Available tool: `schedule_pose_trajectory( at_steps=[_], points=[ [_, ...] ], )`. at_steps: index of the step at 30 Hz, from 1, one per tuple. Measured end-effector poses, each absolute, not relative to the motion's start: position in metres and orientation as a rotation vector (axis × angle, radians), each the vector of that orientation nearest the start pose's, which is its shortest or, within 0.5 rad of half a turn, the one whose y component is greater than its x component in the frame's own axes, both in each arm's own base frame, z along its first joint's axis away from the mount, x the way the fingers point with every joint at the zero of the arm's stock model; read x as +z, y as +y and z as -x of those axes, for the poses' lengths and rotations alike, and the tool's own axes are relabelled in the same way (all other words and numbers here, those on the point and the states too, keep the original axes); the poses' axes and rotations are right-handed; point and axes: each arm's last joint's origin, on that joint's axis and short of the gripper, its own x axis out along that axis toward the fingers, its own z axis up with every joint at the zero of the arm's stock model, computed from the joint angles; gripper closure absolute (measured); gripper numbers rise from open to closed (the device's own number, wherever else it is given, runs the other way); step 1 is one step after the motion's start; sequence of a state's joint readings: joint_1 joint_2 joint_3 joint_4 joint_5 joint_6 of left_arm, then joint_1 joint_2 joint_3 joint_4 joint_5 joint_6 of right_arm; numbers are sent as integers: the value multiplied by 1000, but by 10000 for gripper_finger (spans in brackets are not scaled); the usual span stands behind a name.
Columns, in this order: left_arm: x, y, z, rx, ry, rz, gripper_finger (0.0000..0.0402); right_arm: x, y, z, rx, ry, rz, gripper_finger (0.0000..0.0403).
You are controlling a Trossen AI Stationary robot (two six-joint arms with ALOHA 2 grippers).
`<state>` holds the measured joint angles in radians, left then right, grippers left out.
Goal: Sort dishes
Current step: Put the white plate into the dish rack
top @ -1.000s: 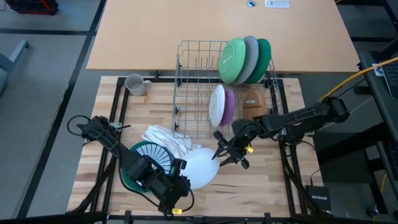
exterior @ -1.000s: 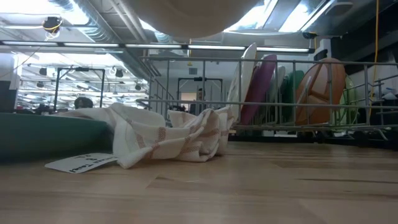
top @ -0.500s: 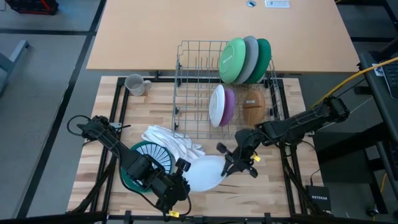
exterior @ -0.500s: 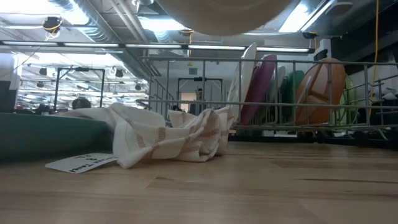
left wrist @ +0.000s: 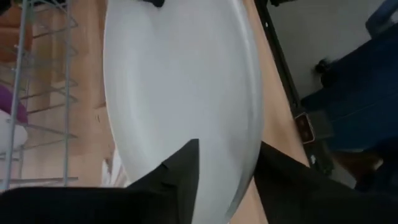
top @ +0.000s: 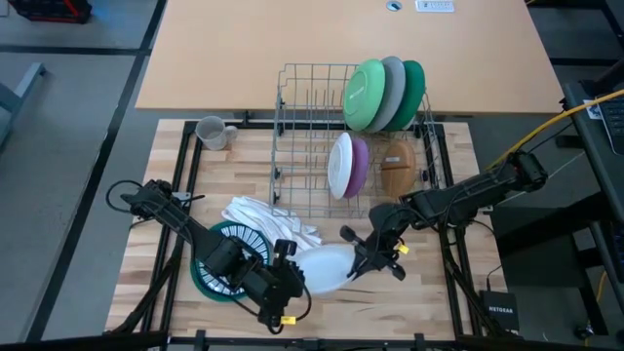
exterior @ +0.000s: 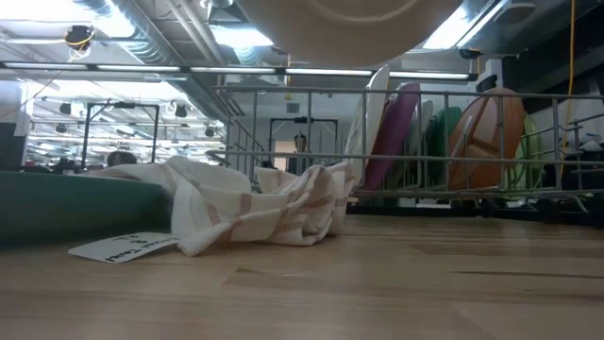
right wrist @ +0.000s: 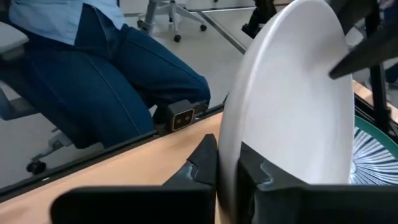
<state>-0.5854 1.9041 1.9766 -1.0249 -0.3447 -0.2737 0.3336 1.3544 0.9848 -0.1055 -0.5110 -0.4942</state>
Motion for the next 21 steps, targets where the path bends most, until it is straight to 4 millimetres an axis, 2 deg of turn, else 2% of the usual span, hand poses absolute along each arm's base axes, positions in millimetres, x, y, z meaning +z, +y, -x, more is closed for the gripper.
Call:
schedule_pose_trajectory(
  at_steps=[5, 10, 15, 19, 21],
  points=[
    [361, -209, -336, -127, 854, -225, 247, 286, 110, -275, 914, 303, 364, 387],
    [379, -198, -328, -83, 791, -230, 252, 284, 109, -275, 873, 363, 298, 379],
    [404, -183, -309, -12, 722, -296, 258, 285, 108, -274, 835, 396, 239, 387],
    [416, -169, -290, 85, 726, -337, 258, 295, 105, -271, 744, 396, 205, 384],
    [420, -161, -281, 134, 742, -350, 258, 307, 103, -269, 673, 381, 191, 384]
  ],
)
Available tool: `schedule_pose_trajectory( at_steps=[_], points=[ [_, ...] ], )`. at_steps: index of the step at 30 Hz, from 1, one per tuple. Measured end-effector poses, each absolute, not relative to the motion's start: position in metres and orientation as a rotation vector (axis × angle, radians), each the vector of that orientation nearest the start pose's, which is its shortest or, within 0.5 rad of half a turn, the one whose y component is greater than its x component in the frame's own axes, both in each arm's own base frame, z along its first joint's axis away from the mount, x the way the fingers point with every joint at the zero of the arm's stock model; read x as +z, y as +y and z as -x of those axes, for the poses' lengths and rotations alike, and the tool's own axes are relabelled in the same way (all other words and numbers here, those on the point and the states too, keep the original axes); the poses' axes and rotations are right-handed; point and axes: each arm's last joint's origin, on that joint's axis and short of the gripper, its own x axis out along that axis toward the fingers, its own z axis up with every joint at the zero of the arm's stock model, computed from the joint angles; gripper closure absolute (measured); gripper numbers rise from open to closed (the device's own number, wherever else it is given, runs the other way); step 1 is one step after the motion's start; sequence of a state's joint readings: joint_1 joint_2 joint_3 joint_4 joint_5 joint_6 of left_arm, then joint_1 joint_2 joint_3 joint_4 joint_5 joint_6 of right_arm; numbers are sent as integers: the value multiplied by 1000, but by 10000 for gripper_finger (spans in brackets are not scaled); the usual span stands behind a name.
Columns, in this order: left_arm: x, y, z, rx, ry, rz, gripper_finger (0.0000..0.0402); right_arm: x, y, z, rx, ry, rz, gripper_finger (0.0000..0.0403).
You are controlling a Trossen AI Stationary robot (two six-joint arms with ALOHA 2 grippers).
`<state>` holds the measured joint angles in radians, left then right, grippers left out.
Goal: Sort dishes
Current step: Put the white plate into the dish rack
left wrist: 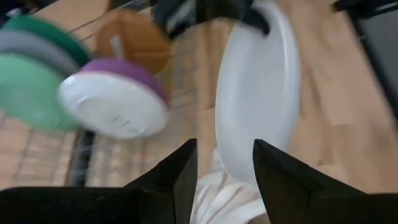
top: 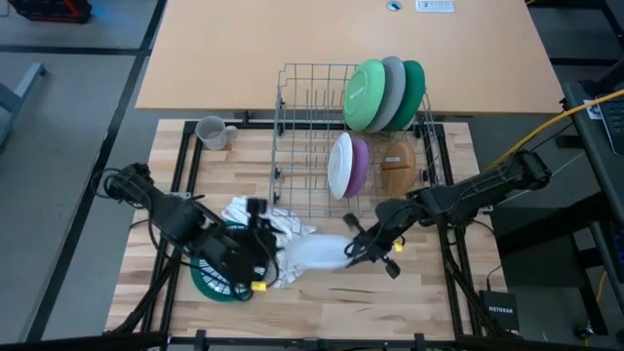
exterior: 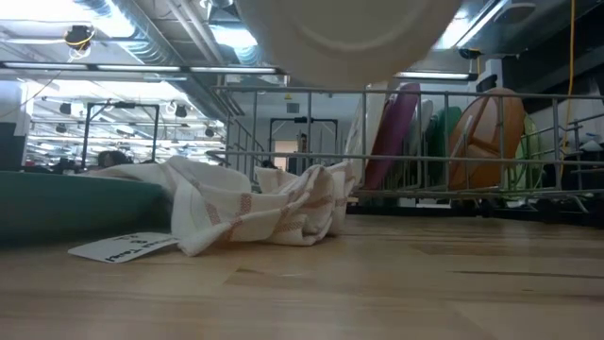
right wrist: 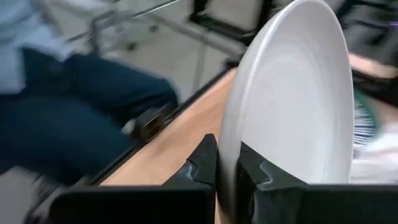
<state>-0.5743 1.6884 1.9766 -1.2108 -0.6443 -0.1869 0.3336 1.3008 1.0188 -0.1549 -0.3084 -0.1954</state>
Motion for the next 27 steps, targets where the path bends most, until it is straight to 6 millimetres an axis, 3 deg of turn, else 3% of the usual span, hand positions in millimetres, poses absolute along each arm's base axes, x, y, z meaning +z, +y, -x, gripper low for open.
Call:
schedule_pose_trajectory(
  at_steps=[8, 17, 22, 27],
  points=[
    [418, -149, -266, 273, 810, -391, 259, 382, 92, -264, 352, 337, 138, 386],
    [396, -137, -255, 513, 863, -494, 259, 457, 76, -241, 68, 269, 37, 387],
    [386, -126, -242, 546, 868, -504, 259, 469, 67, -223, -26, 311, 5, 387],
    [373, -102, -228, 619, 824, -397, 259, 467, 56, -200, -141, 377, -21, 387]
  ],
)
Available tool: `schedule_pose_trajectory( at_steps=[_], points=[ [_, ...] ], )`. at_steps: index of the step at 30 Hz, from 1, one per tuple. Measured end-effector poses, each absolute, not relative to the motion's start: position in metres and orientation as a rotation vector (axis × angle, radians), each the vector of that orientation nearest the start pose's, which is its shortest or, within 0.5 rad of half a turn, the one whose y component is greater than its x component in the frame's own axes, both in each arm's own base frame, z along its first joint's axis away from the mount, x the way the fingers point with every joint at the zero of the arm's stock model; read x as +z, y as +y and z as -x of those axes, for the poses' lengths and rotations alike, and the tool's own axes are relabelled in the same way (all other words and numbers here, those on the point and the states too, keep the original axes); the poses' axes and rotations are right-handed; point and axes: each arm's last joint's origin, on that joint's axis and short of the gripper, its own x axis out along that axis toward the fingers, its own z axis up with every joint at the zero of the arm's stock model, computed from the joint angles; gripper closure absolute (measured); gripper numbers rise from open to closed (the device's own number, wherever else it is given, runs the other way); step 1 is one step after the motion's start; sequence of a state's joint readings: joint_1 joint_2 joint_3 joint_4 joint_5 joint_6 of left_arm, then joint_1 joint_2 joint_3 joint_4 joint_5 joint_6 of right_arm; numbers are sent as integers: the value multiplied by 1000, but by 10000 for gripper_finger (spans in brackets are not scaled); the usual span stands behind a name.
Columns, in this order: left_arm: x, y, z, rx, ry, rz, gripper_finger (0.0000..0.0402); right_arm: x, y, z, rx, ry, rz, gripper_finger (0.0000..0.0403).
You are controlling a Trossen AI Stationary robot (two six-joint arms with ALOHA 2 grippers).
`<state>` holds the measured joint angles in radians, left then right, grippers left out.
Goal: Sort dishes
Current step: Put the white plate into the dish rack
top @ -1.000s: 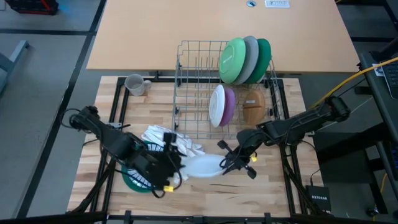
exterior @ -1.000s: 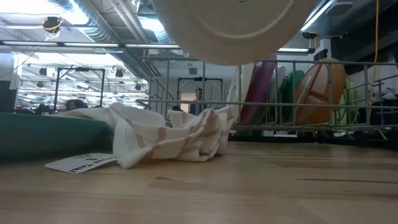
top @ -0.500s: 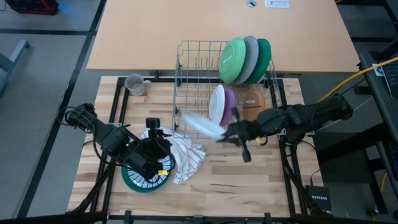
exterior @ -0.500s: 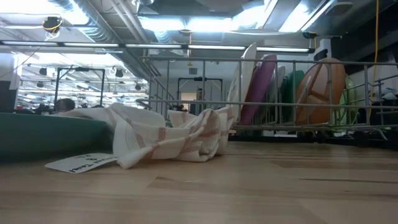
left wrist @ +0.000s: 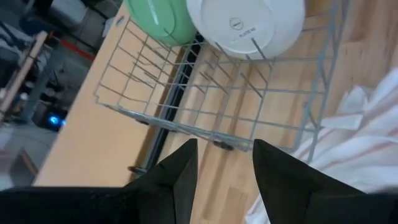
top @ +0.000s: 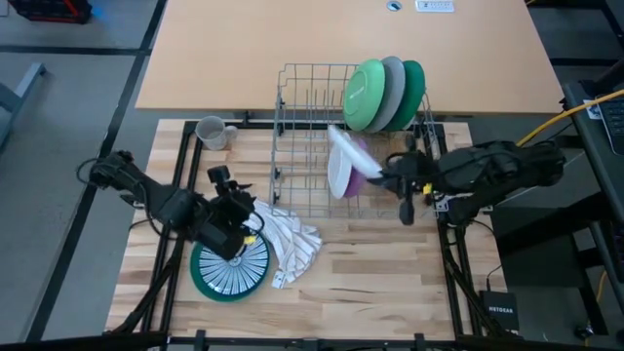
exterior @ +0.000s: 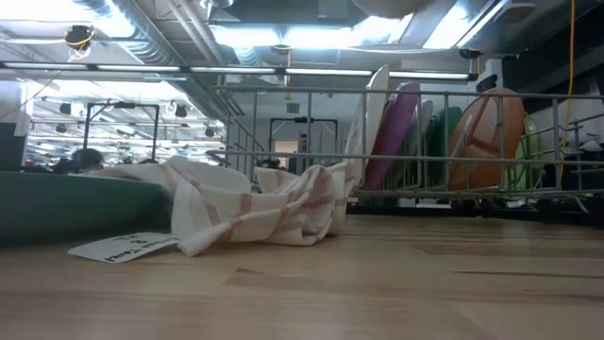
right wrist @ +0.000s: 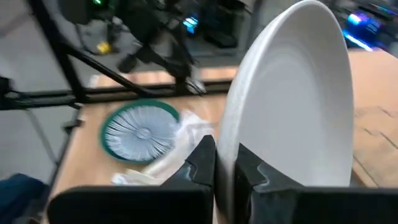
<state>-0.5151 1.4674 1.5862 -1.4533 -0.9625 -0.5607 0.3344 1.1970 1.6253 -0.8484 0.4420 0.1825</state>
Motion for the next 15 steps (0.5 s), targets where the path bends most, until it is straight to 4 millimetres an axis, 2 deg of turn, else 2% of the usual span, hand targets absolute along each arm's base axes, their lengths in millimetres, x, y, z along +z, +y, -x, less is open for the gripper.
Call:
schedule_pose_trajectory(
  at_steps=[4, 9, 15],
  points=[
    [349, -84, -228, 618, 802, -354, 259, 467, 47, -180, -253, 404, -64, 387],
    [306, -67, -247, 488, 822, -269, 259, 465, 36, -155, -362, 405, -178, 387],
    [265, -54, -269, 312, 752, -188, 259, 433, 28, -135, -443, 393, -325, 387]
  ],
)
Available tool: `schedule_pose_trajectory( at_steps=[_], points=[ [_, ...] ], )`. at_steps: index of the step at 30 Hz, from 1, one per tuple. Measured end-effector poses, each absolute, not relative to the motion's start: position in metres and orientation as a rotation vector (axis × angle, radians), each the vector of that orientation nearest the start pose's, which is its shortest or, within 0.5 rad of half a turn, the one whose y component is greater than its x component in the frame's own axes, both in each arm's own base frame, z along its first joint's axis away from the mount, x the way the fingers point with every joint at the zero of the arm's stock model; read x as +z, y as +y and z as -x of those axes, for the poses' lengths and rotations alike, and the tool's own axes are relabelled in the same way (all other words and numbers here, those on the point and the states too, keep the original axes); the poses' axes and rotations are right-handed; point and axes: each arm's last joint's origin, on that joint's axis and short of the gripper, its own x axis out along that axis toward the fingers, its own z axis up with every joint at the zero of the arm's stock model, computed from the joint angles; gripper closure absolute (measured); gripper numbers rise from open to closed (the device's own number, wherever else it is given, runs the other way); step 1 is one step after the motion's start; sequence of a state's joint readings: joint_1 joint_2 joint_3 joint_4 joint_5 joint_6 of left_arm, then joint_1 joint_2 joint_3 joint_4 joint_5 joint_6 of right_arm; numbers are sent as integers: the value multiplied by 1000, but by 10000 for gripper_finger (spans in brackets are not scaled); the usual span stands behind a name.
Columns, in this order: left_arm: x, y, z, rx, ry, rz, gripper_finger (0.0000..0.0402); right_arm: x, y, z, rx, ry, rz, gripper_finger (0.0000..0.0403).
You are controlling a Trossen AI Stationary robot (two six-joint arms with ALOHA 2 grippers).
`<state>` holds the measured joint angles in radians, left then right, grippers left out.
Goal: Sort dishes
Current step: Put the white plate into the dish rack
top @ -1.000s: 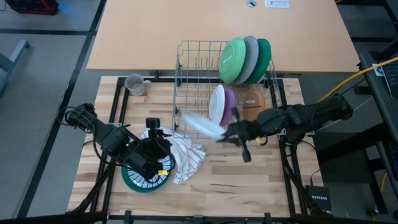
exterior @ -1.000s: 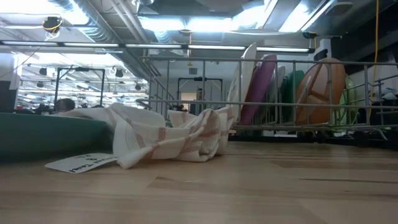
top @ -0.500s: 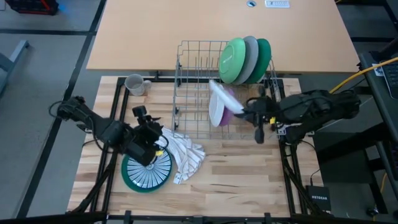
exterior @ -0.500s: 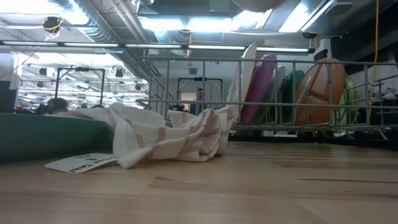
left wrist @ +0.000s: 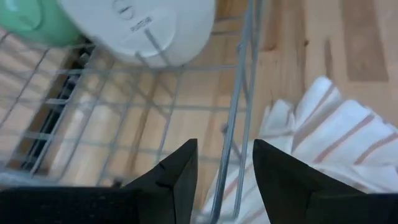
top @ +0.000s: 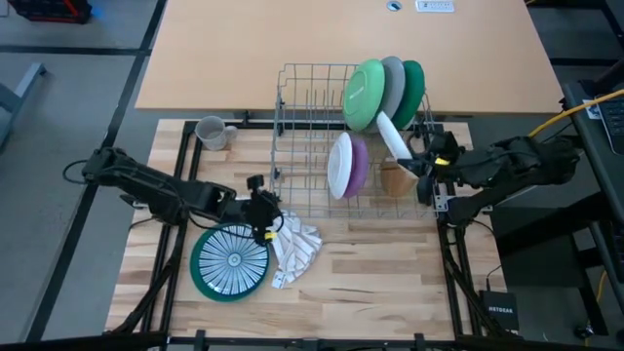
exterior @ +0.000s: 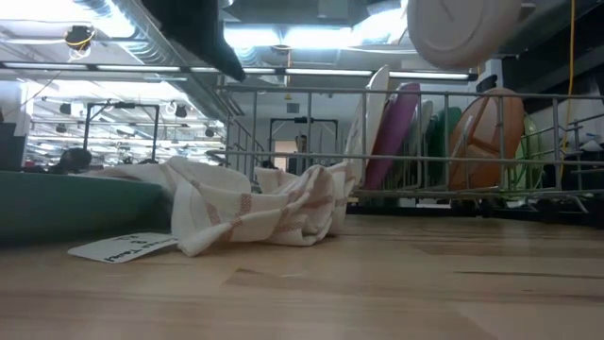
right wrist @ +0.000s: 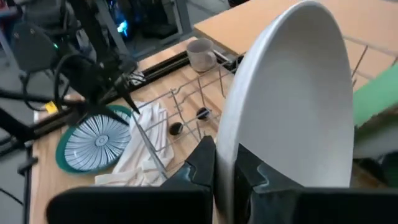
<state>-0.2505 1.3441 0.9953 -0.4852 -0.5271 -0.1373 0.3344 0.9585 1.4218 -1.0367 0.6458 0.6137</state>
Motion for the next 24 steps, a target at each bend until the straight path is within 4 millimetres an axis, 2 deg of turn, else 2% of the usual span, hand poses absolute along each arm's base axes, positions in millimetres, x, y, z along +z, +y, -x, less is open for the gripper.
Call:
schedule_pose_trajectory(
  at_steps=[9, 15, 19, 24],
  points=[
    [244, -49, -273, 265, 678, -156, 259, 389, 25, -128, -411, 131, -428, 387],
    [244, -50, -273, 246, 669, -150, 259, 349, 24, -128, -425, 42, -501, 385],
    [246, -51, -275, 240, 649, -158, 259, 333, 24, -132, -439, -37, -533, 387],
    [246, -50, -274, 240, 651, -160, 259, 318, 25, -135, -483, -44, -543, 386]
  ],
)
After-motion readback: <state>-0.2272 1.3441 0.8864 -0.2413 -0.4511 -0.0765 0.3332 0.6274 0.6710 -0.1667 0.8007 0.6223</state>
